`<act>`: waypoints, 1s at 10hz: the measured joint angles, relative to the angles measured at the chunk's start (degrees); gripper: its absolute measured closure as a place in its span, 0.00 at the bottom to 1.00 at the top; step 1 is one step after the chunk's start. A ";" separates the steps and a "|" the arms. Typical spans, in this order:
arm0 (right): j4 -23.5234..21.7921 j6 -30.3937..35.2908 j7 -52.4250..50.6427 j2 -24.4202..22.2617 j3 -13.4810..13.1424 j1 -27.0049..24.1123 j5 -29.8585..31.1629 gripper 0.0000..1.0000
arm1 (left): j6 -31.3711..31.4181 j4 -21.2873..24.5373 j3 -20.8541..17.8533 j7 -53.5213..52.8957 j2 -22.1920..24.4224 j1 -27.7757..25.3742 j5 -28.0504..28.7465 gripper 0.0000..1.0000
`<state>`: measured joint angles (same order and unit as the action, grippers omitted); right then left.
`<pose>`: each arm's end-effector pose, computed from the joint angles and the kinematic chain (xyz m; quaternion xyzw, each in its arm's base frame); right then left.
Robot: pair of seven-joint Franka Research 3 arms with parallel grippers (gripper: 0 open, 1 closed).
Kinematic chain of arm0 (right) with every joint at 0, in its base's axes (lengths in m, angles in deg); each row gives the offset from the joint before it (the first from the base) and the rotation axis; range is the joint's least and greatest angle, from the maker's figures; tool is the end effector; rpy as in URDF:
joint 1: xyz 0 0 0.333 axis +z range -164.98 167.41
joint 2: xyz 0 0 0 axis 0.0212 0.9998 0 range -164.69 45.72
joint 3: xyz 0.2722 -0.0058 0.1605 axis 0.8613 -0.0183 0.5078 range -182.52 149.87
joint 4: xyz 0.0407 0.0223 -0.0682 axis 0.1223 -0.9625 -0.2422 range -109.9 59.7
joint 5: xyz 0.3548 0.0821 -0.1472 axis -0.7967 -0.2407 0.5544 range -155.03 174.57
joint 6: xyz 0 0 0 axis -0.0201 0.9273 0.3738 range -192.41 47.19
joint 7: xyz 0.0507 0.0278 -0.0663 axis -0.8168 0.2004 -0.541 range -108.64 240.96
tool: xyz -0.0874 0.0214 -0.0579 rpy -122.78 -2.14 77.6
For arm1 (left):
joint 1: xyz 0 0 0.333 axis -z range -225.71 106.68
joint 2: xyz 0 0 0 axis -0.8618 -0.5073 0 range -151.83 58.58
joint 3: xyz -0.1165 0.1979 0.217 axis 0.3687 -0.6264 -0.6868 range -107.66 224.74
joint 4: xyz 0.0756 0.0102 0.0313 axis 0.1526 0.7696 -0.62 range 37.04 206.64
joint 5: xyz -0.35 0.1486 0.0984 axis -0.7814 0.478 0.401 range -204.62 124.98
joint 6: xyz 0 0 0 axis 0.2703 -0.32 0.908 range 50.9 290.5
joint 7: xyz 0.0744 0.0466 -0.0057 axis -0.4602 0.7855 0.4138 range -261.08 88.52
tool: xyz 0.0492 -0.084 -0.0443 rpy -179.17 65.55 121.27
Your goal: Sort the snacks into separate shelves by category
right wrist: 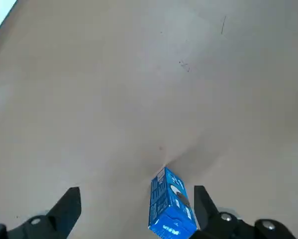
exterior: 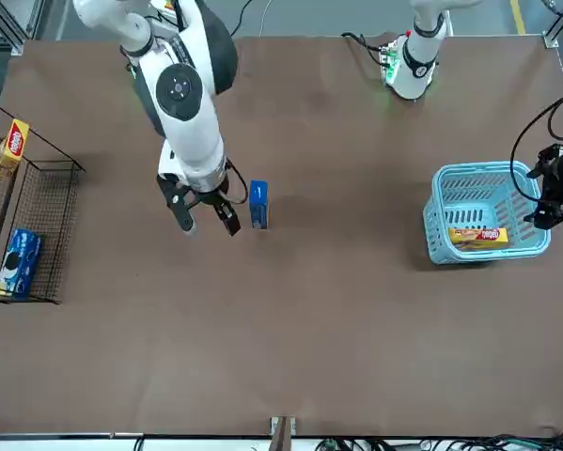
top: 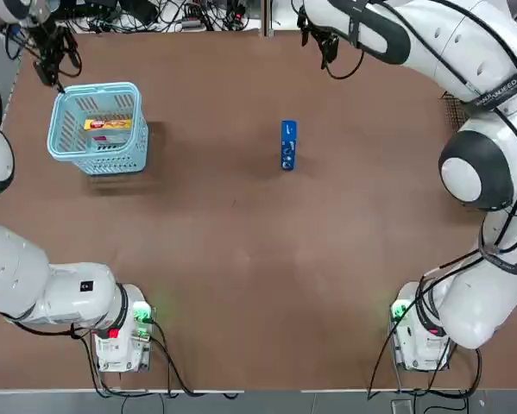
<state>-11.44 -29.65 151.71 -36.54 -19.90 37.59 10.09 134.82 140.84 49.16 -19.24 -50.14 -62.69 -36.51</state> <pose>0.5696 0.3751 0.4964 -0.8971 0.4413 -0.0184 0.0021 0.5504 0.1254 0.4490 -0.7740 -0.6310 0.0230 0.0477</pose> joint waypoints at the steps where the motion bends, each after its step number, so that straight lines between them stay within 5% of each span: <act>1: 0.03 0.00 0.76 0.00 -0.07 -0.05 -0.69 0.00 | 3.77 2.76 -0.61 0.94 -0.02 -0.02 -1.88 0.00; 5: -0.41 0.76 8.17 0.08 0.01 0.34 -3.93 0.00 | 13.27 9.89 -0.94 2.13 -2.23 0.29 -5.91 0.00; 10: -6.29 -0.66 16.16 0.37 0.03 6.67 -4.31 0.00 | 24.78 14.32 -0.94 2.53 -7.09 0.55 -6.09 0.03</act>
<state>-17.73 -30.31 167.87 -36.17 -19.87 44.27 5.77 159.60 155.17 48.22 -16.71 -57.23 -62.14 -42.61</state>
